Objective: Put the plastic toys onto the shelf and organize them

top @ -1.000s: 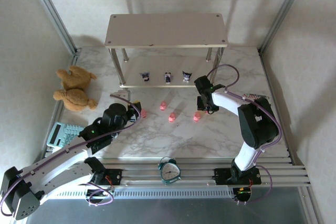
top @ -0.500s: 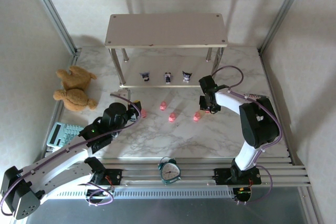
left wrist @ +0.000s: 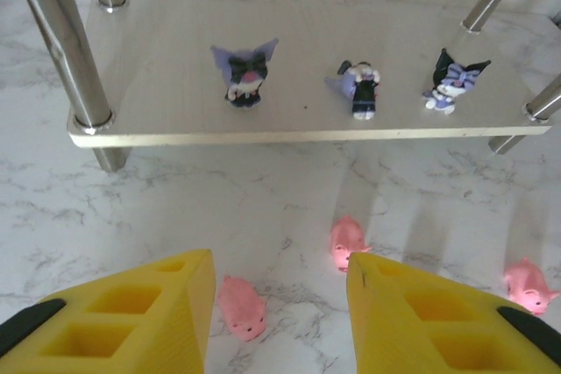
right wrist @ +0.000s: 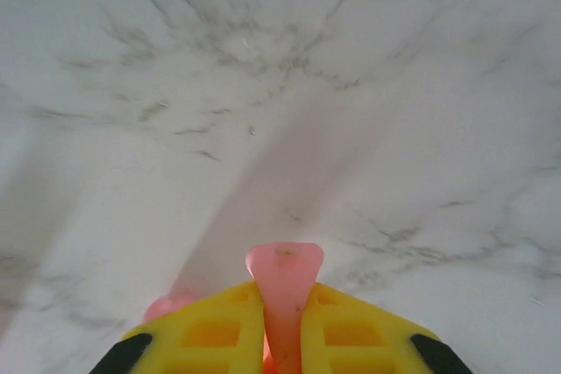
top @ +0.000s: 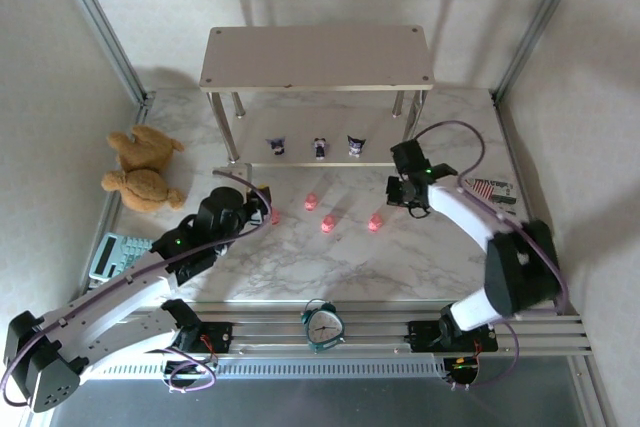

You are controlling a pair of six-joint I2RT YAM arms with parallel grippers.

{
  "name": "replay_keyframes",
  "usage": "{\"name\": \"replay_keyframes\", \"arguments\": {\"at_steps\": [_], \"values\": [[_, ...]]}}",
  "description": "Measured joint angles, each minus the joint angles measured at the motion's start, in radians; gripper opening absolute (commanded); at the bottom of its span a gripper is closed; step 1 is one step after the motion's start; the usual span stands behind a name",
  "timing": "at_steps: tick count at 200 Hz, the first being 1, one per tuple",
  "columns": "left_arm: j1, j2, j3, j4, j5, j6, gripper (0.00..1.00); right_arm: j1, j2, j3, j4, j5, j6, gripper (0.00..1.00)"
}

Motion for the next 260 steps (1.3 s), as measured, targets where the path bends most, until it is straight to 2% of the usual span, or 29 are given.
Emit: {"name": "replay_keyframes", "arguments": {"at_steps": [32, 64, 104, 155, 196, 260], "values": [[0.000, 0.027, 0.142, -0.024, 0.000, 0.030, 0.45, 0.000, -0.190, 0.234, -0.125, 0.003, -0.040, 0.14], [0.004, 0.067, 0.277, -0.029, 0.001, 0.064, 0.47, 0.000, -0.215, 0.541, -0.193, 0.001, -0.100, 0.15], [0.011, 0.151, 0.416, -0.039, 0.010, 0.106, 0.48, 0.000, -0.058, 0.876, -0.273, 0.002, -0.177, 0.16], [0.046, 0.179, 0.451, -0.053, 0.062, 0.128, 0.49, -0.002, 0.242, 1.213, -0.380, 0.003, -0.245, 0.16], [0.079, 0.179, 0.451, -0.069, 0.096, 0.128, 0.49, -0.006, 0.378, 1.367, -0.433, 0.005, -0.267, 0.16], [0.112, 0.179, 0.451, -0.073, 0.134, 0.128, 0.49, -0.022, 0.442, 1.405, -0.455, 0.012, -0.281, 0.17]]}}
